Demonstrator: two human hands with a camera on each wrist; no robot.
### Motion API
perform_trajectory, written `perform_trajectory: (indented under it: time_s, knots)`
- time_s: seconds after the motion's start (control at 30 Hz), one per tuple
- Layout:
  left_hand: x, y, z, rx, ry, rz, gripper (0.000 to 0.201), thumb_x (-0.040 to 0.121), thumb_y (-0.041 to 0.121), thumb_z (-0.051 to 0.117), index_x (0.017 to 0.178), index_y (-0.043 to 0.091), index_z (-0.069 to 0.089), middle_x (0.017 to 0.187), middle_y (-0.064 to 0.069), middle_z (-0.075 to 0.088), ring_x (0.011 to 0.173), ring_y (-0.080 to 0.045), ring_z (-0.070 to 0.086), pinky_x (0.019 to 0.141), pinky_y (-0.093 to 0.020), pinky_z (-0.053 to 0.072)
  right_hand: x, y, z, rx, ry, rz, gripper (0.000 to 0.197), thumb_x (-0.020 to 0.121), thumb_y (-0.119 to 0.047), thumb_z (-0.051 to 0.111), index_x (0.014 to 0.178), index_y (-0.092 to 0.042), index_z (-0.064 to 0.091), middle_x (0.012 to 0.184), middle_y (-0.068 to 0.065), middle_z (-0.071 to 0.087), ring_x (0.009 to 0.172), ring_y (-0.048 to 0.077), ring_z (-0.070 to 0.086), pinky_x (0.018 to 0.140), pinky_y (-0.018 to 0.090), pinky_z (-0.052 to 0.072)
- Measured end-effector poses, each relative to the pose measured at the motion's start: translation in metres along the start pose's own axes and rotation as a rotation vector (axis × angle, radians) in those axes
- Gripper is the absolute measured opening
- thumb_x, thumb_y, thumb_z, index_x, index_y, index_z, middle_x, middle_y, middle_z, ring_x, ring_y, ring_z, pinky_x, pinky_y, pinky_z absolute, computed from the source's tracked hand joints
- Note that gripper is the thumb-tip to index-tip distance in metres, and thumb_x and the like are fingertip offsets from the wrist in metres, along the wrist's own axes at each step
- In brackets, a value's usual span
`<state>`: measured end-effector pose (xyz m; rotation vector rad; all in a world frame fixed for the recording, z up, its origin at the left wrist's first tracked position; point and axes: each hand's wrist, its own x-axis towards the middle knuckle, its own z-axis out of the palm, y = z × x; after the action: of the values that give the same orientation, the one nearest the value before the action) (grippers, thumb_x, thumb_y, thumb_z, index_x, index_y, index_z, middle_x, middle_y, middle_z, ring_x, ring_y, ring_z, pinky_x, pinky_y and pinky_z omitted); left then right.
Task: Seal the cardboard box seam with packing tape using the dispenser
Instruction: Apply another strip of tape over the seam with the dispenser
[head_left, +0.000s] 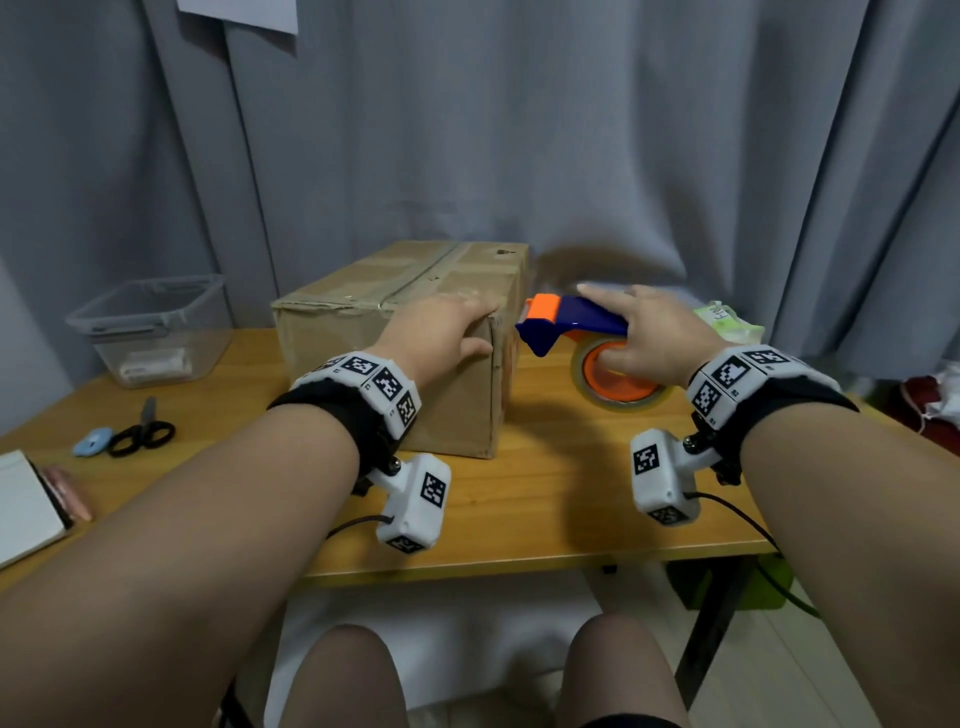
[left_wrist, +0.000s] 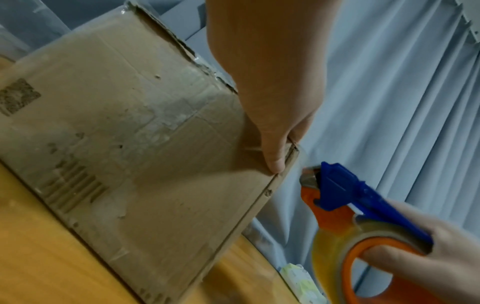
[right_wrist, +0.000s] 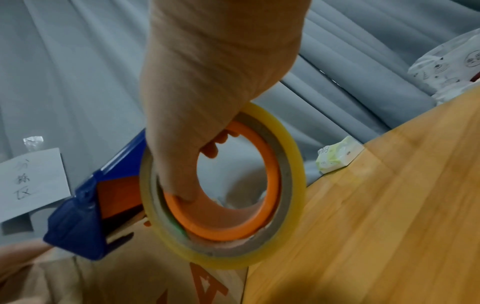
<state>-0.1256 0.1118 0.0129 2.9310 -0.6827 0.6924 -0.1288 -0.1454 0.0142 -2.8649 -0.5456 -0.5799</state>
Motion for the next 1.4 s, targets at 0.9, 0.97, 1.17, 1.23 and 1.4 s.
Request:
perform_trajectory:
  time_s: [0.9, 0.97, 1.17, 1.23, 1.4]
  knots:
    - [0.007, 0.001, 0.018, -0.211, 0.137, -0.022, 0.05, 0.086, 0.034, 0.065, 0.132, 0.019, 0.055, 0.137, 0.001, 0.055, 0.127, -0.017, 0.049, 0.105, -0.03, 0.036, -0.028, 0.027, 0.047, 0.141, 0.131, -0.084, 0.09, 0.081, -0.013, 0.062, 0.148, -0.041, 0.01, 0.094, 0.009, 0.041, 0.082, 0.024, 0.044, 0.073, 0.032, 0.038]
    - [0.008, 0.002, 0.017, -0.204, 0.133, -0.023, 0.049, 0.086, 0.034, 0.065, 0.132, 0.02, 0.055, 0.136, 0.002, 0.055, 0.126, -0.016, 0.049, 0.104, -0.029, 0.035, -0.037, 0.039, 0.046, 0.102, 0.109, -0.063, 0.09, 0.082, -0.013, 0.063, 0.146, -0.045, 0.008, 0.096, 0.009, 0.041, 0.084, 0.022, 0.042, 0.075, 0.032, 0.036]
    - [0.009, 0.004, 0.017, -0.185, 0.127, -0.026, 0.049, 0.085, 0.034, 0.065, 0.131, 0.019, 0.055, 0.135, 0.001, 0.057, 0.124, -0.018, 0.052, 0.103, -0.032, 0.038, -0.059, 0.063, 0.045, 0.046, -0.006, 0.032, 0.09, 0.084, -0.018, 0.062, 0.144, -0.053, 0.006, 0.098, 0.008, 0.042, 0.087, 0.022, 0.044, 0.075, 0.034, 0.039]
    - [0.009, 0.005, 0.016, -0.173, 0.121, -0.029, 0.049, 0.086, 0.034, 0.065, 0.131, 0.019, 0.055, 0.135, 0.0, 0.056, 0.125, -0.019, 0.051, 0.103, -0.032, 0.037, -0.052, 0.057, 0.046, 0.041, -0.039, 0.024, 0.087, 0.084, -0.018, 0.06, 0.143, -0.055, 0.008, 0.096, 0.006, 0.044, 0.086, 0.023, 0.046, 0.076, 0.035, 0.041]
    - [0.012, 0.002, 0.018, -0.149, 0.104, -0.036, 0.051, 0.086, 0.035, 0.064, 0.132, 0.018, 0.054, 0.137, -0.001, 0.054, 0.127, -0.02, 0.049, 0.105, -0.033, 0.036, -0.032, 0.035, 0.042, -0.087, -0.111, 0.029, 0.08, 0.086, -0.016, 0.051, 0.142, -0.057, 0.012, 0.092, 0.004, 0.043, 0.09, 0.026, 0.048, 0.076, 0.035, 0.04]
